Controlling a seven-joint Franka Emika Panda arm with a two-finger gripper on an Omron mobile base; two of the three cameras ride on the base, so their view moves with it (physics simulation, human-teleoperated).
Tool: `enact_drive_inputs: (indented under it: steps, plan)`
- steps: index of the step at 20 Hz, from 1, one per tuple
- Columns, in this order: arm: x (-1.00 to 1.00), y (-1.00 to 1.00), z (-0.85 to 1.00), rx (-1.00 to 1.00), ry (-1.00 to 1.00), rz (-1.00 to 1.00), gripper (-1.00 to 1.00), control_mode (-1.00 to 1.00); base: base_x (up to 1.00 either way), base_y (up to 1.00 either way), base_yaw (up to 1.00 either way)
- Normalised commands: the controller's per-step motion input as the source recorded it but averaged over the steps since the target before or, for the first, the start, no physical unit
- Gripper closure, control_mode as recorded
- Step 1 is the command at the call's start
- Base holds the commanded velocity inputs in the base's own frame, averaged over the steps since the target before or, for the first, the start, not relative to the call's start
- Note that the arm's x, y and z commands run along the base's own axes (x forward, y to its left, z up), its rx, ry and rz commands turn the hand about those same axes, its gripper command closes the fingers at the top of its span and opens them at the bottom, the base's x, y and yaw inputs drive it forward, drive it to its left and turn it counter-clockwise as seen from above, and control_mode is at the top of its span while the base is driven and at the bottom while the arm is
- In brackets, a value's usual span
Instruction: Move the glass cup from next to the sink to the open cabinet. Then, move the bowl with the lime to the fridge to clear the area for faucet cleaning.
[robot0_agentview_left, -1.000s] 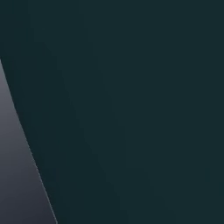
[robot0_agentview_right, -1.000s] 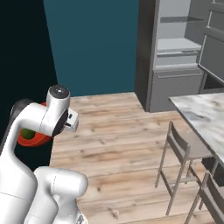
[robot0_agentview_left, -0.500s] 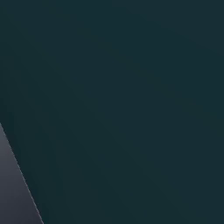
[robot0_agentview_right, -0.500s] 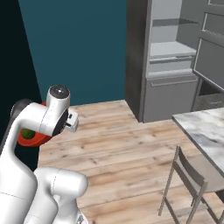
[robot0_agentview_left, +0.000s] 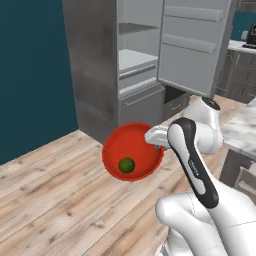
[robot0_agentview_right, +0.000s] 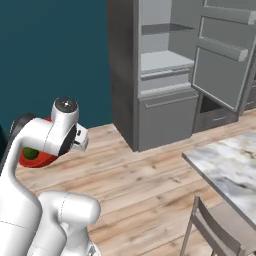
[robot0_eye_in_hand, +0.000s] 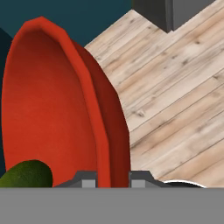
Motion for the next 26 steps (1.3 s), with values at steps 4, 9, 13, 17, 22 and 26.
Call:
enact_drive_inputs:
  steps: [4,9,13,17,22,26]
  plan:
    - [0.0,0.0,0.0,0.0,0.0,0.0,1.0,1.0,1.0,0.0,-0.35]
    - [0.0,0.0,0.0,0.0,0.0,0.0,1.0,1.0,1.0,0.0,-0.39]
    - [0.0,0.0,0.0,0.0,0.0,0.0,1.0,1.0,1.0,0.0,-0.36]
    - [0.0,0.0,0.0,0.0,0.0,0.0,1.0,1.0,1.0,0.24,-0.27]
    - [0.0,0.0,0.0,0.0,0.0,0.0,1.0,1.0,1.0,0.37,-0.25]
    - [0.0,0.0,0.0,0.0,0.0,0.0,1.0,1.0,1.0,0.18,-0.21]
